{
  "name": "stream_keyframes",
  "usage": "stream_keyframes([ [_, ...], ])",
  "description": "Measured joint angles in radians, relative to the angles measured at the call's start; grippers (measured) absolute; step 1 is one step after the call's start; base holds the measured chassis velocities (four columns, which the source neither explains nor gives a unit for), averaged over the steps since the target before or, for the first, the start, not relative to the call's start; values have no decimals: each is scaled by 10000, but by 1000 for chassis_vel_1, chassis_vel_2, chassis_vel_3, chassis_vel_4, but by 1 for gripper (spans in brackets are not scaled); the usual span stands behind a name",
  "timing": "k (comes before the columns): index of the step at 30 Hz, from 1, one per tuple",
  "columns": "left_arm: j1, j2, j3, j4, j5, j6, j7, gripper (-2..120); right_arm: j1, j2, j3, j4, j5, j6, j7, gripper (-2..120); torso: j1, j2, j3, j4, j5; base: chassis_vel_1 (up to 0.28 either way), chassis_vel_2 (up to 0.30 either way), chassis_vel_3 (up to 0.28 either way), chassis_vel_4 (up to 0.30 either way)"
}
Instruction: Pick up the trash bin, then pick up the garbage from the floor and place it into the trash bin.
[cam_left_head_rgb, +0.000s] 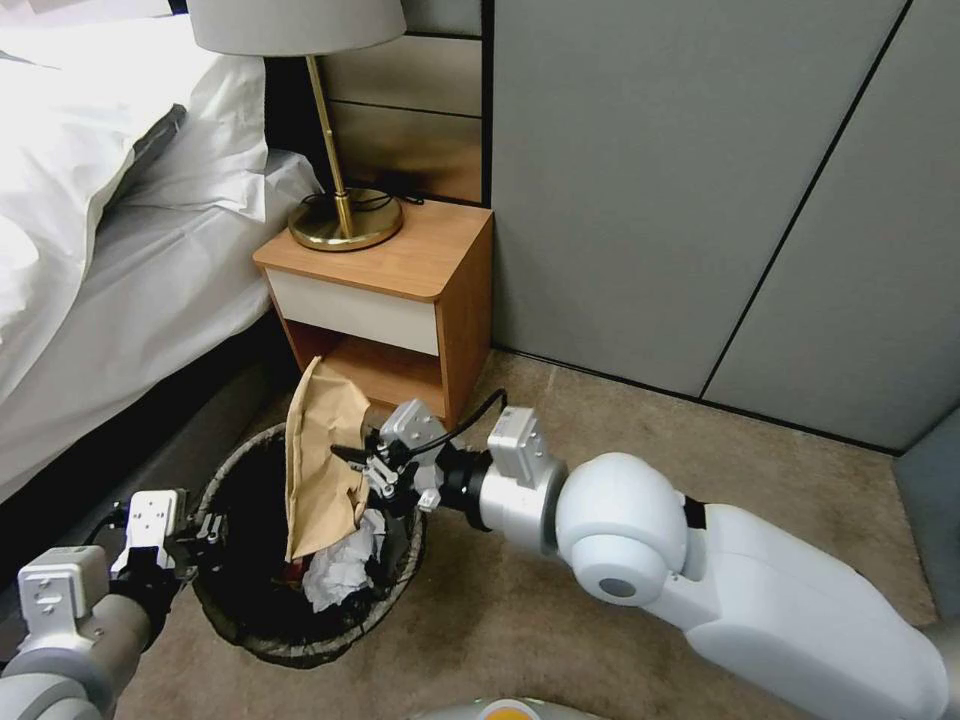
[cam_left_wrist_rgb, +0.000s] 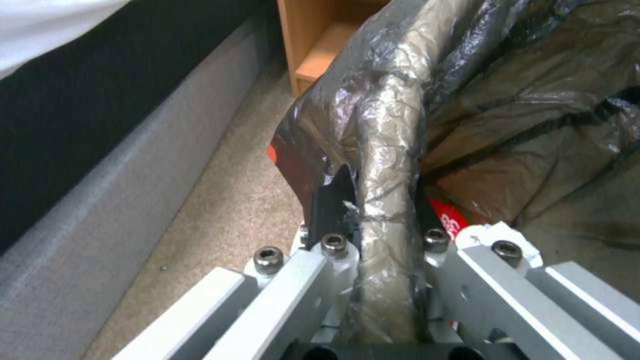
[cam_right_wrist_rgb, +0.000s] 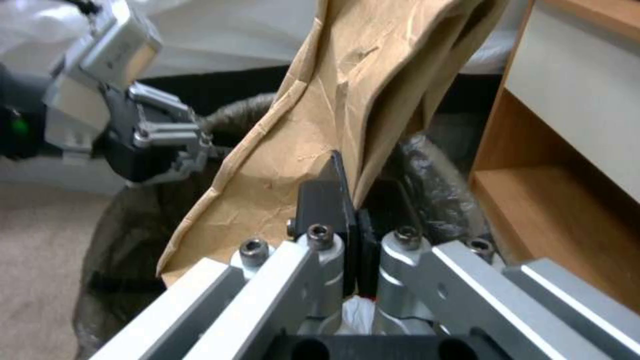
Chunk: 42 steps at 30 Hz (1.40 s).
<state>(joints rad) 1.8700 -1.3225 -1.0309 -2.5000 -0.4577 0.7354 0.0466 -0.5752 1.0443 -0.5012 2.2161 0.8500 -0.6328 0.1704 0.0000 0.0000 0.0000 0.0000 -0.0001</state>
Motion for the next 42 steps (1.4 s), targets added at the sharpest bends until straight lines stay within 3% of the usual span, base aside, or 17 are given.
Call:
stream_keyframes([
  [10, -23, 0, 16, 0, -1, 0, 2, 1, 7, 309, -663, -280, -217, -126, 225, 34, 0, 0, 0, -1, 0, 0, 0, 0, 0],
  [13, -24, -2, 12, 0, -7, 0, 3, 1, 49, 594, -860, -355, -174, -181, 512, 48, 0, 0, 0, 1, 1, 0, 0, 0, 0],
  [17, -23, 0, 7, 0, -12, 0, 2, 1, 78, 722, -878, -372, -121, -217, 594, 57, 0, 0, 0, 0, 2, 0, 0, 0, 0],
  [18, -25, 1, 6, 0, -14, 0, 2, 1, 96, 765, -878, -374, -90, -231, 629, 67, 0, 0, 0, 0, 1, 0, 0, 0, 0],
  [20, -26, 3, 6, 0, -16, 0, 3, 1, 108, 778, -878, -377, -74, -239, 643, 68, 0, 0, 0, 0, 1, 0, 0, 0, 0],
  [23, -37, 9, 6, 0, -24, 0, 7, 1, 131, 758, -866, -372, 5, -255, 680, 85, 0, 0, 0, 0, 1, 0, 0, 0, 0],
  [27, -52, 8, 21, 0, -25, 0, 12, 1, 108, 769, -741, -282, 178, -259, 822, 98, 0, 0, 0, 0, 1, 0, 0, 0, 0],
  [38, -76, -12, 41, 0, -25, 0, 27, 1, 9, 440, -137, 280, 469, -231, 1009, 100, 0, 0, 0, 0, 2, 0, 0, 0, 0],
  [42, -84, -59, 48, 0, -19, 0, 31, 1, -296, -78, 709, 931, 657, 523, 1038, 100, 0, 0, 0, 0, 2, 0, 0, 0, 0],
])
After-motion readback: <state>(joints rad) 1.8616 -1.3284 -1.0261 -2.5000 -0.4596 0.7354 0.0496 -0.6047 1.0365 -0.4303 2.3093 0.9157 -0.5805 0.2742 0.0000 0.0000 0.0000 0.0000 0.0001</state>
